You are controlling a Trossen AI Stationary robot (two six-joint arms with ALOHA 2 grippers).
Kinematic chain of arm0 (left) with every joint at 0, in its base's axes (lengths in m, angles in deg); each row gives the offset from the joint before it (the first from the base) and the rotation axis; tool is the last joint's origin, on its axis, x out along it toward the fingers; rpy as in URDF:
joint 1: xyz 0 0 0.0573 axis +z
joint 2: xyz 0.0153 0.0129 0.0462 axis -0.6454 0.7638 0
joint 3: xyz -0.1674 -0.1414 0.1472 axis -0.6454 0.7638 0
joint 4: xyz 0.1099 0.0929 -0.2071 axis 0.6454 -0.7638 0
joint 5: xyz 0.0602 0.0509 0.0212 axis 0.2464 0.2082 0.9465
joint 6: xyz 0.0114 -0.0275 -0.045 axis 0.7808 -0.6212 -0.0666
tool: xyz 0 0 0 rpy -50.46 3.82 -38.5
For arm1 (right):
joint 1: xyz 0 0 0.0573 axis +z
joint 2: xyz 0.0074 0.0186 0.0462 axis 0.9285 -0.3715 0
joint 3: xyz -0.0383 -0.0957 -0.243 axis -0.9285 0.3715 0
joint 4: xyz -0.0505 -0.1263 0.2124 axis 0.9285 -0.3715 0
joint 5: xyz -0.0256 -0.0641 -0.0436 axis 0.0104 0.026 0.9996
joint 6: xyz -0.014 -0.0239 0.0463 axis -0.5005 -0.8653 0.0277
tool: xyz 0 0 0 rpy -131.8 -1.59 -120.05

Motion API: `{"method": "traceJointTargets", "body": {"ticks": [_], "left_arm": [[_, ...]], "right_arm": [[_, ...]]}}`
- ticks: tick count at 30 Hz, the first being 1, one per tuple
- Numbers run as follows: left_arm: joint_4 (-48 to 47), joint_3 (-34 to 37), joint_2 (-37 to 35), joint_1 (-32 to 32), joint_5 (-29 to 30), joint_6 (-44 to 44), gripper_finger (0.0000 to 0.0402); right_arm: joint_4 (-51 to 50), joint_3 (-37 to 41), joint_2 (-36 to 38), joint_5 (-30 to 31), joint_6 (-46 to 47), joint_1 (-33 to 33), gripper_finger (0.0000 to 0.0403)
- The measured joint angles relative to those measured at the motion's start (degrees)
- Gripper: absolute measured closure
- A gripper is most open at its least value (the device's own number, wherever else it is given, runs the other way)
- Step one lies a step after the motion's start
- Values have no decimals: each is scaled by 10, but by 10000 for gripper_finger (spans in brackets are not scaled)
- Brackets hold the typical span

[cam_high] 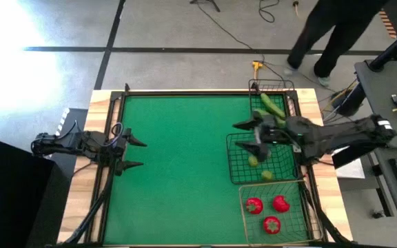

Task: Sort produce into baskets
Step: Return to Home Position

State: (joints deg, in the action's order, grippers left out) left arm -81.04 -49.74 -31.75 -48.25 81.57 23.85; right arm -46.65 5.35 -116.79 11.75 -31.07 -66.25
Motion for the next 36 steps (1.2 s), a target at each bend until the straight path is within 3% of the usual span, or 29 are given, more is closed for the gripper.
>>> {"method": "traceJointTargets", "body": {"ticks": [2,4,7,10,13,18,20,26,31,36], "left_arm": [[0,2,-3,0,0,2,35],[-1,4,-9,0,0,18,35],[4,8,-20,0,0,59,35],[14,11,-21,0,0,97,35],[25,13,-21,0,0,130,35],[51,22,-21,0,-1,166,35],[91,39,-21,0,-2,174,35],[246,114,-21,0,-16,182,35],[291,129,-16,0,-16,202,35],[290,129,-9,0,-16,202,35]], "right_arm": [[-1,23,42,5,7,-2,37],[-2,50,78,-1,-57,-3,37],[-2,97,129,-72,-169,-2,37],[1,141,180,-102,-180,-1,37],[7,175,219,-65,-139,-2,37],[6,219,252,71,33,-2,37],[4,231,253,112,53,-2,37],[18,269,295,-13,-171,-2,37],[-13,274,367,-50,-196,-2,37],[-180,258,466,-41,-191,-2,37]]}}
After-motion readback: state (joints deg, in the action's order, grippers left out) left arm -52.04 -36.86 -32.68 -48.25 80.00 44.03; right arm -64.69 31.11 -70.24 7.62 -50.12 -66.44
